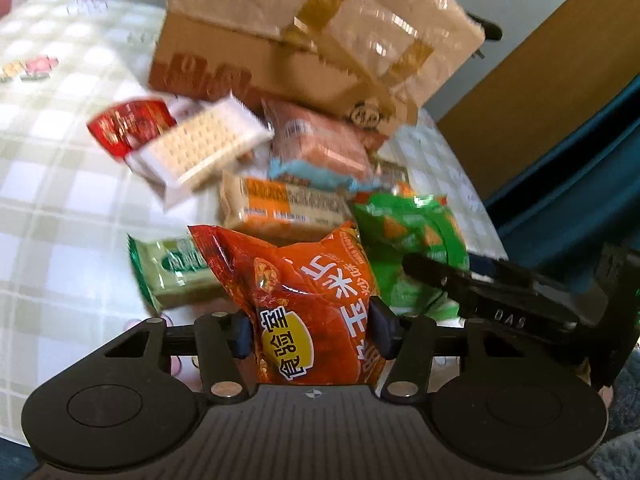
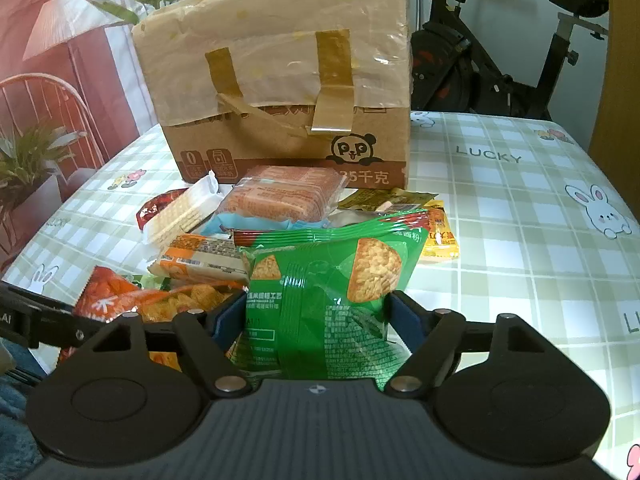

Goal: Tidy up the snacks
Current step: 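Grasp the green cracker bag with the right gripper while the left grasps the orange-red bag, then carry both bags over the box and release them inside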

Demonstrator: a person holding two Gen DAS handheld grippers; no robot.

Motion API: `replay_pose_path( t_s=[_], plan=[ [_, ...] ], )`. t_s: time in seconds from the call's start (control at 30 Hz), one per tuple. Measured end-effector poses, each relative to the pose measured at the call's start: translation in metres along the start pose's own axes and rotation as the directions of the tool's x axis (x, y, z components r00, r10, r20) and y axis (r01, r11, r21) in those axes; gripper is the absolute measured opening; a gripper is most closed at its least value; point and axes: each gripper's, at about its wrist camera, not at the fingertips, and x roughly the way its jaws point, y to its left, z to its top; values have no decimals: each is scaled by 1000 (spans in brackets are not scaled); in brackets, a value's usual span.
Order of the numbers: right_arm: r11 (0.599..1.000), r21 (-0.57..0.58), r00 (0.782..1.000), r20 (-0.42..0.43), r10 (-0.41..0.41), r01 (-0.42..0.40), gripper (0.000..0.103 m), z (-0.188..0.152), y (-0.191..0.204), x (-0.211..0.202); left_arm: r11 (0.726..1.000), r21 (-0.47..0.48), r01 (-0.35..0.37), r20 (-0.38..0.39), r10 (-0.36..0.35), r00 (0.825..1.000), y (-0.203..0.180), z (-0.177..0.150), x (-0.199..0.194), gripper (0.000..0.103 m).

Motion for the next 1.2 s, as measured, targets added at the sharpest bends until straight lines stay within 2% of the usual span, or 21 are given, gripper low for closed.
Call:
replay_pose_path(
  t_s=[0.17, 0.4, 0.57, 0.87, 1.1, 1.2],
  plan=[
    [1000, 7, 1000, -1, 17, -17, 72, 0, 0, -4, 999, 29, -35, 72, 33, 997, -3, 3, -19, 57],
    [1000, 7, 999, 30, 9, -10, 71, 3, 0, -13, 997, 32, -64, 129, 59, 990, -5, 6, -37, 57],
    [1000, -1, 998, 60, 3, -3, 70, 6, 0, -22, 995, 57, -76, 200, 63, 978, -9, 11, -54, 57],
    [1000, -9, 982, 187, 3, -1, 70, 29, -3, -53, 993, 80, -85, 358, 51, 932, -17, 42, -99, 57],
    [999, -52, 950, 311, 21, -5, 70, 68, 3, -76, 984, 142, -110, 466, 31, 884, -38, 92, -125, 57],
    [997, -75, 932, 362, 21, 6, 70, 88, 6, -82, 975, 171, -143, 497, 40, 867, -49, 118, -130, 57]
  ],
)
